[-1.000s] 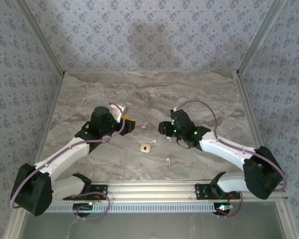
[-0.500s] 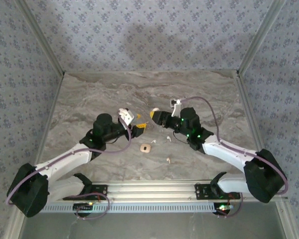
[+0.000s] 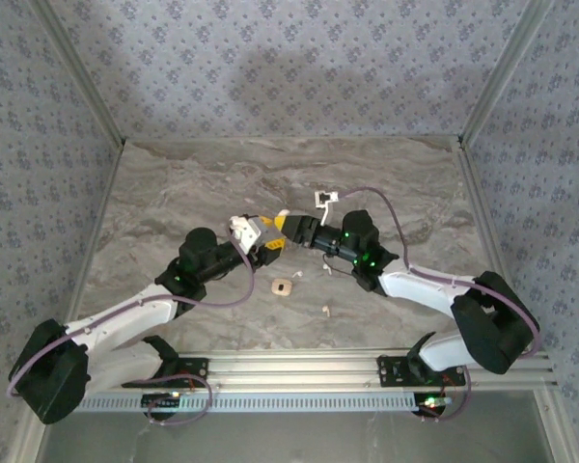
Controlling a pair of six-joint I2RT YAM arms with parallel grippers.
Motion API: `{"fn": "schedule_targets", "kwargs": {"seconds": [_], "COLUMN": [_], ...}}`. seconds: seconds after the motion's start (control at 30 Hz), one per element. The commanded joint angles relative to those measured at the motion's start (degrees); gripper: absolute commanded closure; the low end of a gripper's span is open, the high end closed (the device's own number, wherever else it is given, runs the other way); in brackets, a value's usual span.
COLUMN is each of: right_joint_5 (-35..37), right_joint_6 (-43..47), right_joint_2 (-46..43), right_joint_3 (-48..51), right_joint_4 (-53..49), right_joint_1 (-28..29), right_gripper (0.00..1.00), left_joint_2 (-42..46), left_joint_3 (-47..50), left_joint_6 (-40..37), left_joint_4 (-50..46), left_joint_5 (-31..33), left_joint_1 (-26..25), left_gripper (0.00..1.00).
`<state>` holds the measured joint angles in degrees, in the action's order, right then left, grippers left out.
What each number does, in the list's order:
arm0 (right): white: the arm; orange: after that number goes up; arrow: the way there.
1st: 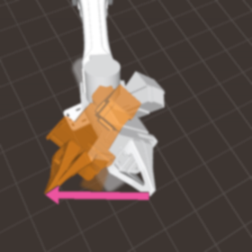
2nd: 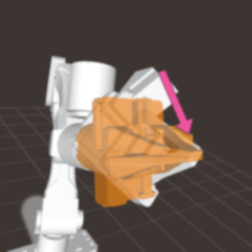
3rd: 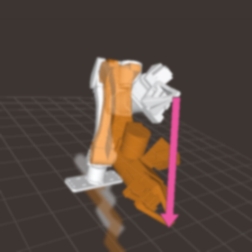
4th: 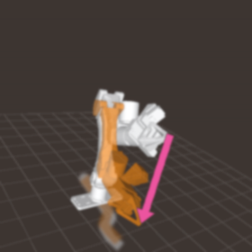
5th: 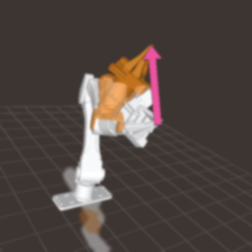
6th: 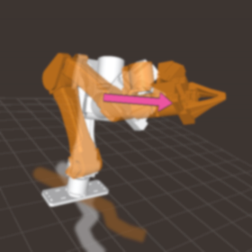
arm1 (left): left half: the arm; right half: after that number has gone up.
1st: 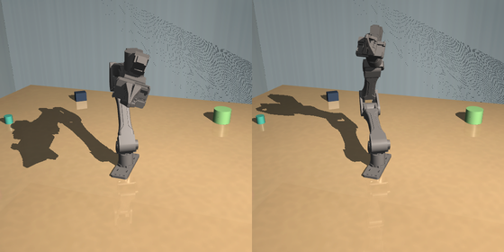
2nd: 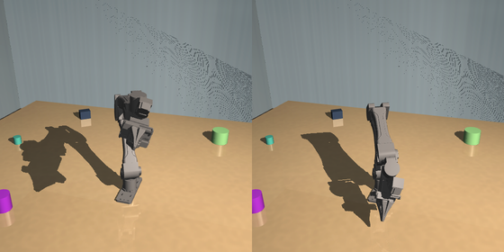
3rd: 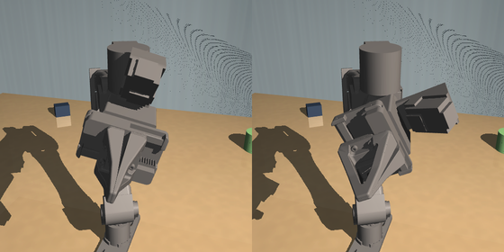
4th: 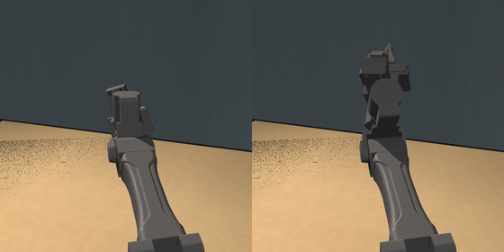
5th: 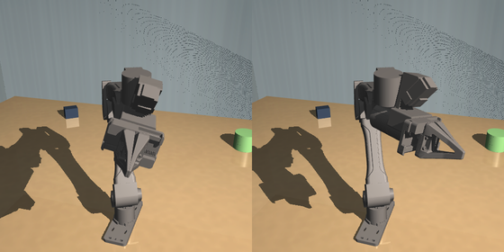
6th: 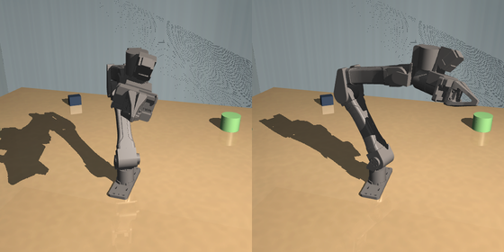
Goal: Insert the wireless bluetooth earbuds into the charging case
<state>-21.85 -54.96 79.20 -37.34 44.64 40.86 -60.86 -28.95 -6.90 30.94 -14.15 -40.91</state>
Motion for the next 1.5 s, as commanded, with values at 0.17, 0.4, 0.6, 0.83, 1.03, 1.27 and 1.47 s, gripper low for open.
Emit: {"fn": "schedule_targets", "kwargs": {"seconds": [0.17, 0.4, 0.6, 0.83, 1.03, 1.27, 1.47], "right_joint_5": [-1.35, -0.95, 1.59, 3.73, -3.83, -16.97, -25.29], "right_joint_6": [-2.01, -1.56, -0.31, 7.09, 22.40, 47.19, 71.44], "right_joint_2": [-1.11, -0.89, -2.47, -9.92, -15.62, -17.29, -16.01], "right_joint_3": [-0.98, -1.94, -0.93, 0.17, -4.55, -8.50, -11.73], "right_joint_4": [2.46, 0.88, -0.37, -10.65, -26.59, -34.08, -44.01], "right_joint_1": [2.03, 3.90, 4.25, 0.67, -7.17, -12.71, -12.12], "right_gripper": [0.55, 0.55, 0.41, 0.14, 0.19, 0.30, 0.34], "left_joint_2": [1.34, 1.62, 1.46, -1.35, -4.19, -6.07, -6.41], "left_joint_3": [0.22, 0.03, -0.89, -0.65, -2.95, -4.74, -6.21], "left_joint_6": [0.49, 1.45, 1.68, 7.73, 10.23, 11.82, 12.19], "left_joint_4": [4.60, 4.00, 1.78, 4.70, 4.92, 6.16, 5.89], "left_joint_5": [3.82, 1.55, -0.06, -6.16, -16.51, -26.13, -31.48], "left_joint_1": [-0.20, -0.16, -0.08, 5.01, 8.51, 9.13, 9.18], "left_gripper": [0.49, 0.65, 0.75, 0.79, 0.80, 0.80, 0.80]}}
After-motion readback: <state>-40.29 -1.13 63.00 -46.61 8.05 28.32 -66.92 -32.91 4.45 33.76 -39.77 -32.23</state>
